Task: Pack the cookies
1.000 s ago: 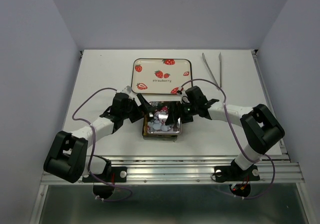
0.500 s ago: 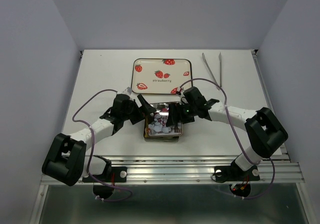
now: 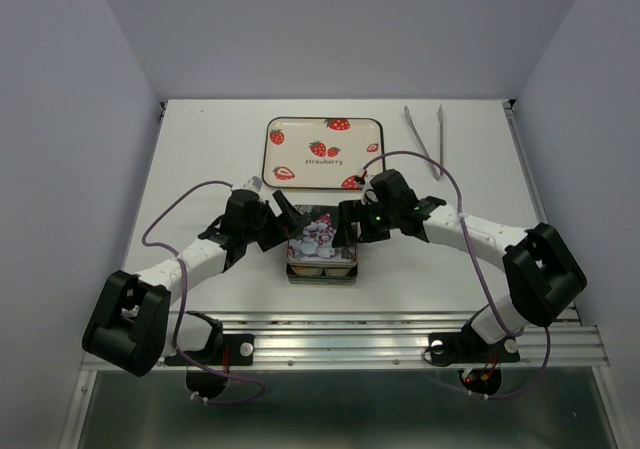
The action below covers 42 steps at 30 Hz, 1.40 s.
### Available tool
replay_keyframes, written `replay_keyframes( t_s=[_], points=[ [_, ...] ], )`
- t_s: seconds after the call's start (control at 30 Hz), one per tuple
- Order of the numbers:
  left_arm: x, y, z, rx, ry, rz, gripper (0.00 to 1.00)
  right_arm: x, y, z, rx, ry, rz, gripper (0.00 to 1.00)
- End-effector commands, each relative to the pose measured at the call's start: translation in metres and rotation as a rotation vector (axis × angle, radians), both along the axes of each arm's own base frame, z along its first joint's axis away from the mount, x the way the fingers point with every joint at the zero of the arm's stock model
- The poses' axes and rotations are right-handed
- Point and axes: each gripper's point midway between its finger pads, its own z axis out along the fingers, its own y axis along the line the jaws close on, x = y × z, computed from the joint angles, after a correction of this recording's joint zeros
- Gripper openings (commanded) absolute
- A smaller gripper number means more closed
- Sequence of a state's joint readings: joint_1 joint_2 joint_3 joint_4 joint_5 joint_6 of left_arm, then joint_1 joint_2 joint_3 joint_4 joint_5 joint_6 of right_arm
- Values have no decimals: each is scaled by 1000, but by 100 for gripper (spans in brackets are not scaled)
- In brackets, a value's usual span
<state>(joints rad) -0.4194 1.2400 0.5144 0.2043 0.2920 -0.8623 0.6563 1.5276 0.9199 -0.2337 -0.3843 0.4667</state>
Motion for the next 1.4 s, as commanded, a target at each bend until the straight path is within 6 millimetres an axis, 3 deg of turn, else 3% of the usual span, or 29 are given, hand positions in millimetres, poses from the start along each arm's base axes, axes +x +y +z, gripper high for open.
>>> replay_keyframes(
  t_s=[0.0,0.47,0.67,0.77,0.8,0.87,0.93,1.0,1.07,1.1,1.17,1.2,1.27,1.37],
  points=[
    [2,1,8,10,-32,0,99,3,10,29,51,-58,29,100],
    [-3,6,3,43,-15,-3,96,-6,-3,25,4,-65,45,100],
    [1,13,26,45,-77,41,99,23,-14,50,-60,-217,-32,100],
    [-1,19,27,64,-76,65,99,39,-14,63,-89,-282,-43,100],
    [-3,23,28,76,-73,74,99,51,-13,76,-90,-336,-37,100],
    [-7,27,28,84,-71,83,99,66,-9,79,-104,-362,-21,100],
    [-15,30,33,82,-70,83,99,85,3,91,-97,-416,30,100],
    [-28,32,37,59,-59,79,99,90,17,96,-57,-439,128,100],
    [-44,32,31,36,-26,72,99,105,27,108,-30,-464,159,100],
    [-55,29,36,-5,-19,68,99,111,30,97,-33,-443,182,100],
    [-73,28,22,-39,24,61,99,118,34,93,-27,-436,210,100],
    [-80,25,29,-83,5,45,99,122,40,86,-26,-422,222,100],
    [-97,20,23,-132,29,32,99,122,46,79,-12,-394,245,100],
    [-111,15,14,-161,57,7,99,126,56,63,-2,-336,262,100]
  ],
)
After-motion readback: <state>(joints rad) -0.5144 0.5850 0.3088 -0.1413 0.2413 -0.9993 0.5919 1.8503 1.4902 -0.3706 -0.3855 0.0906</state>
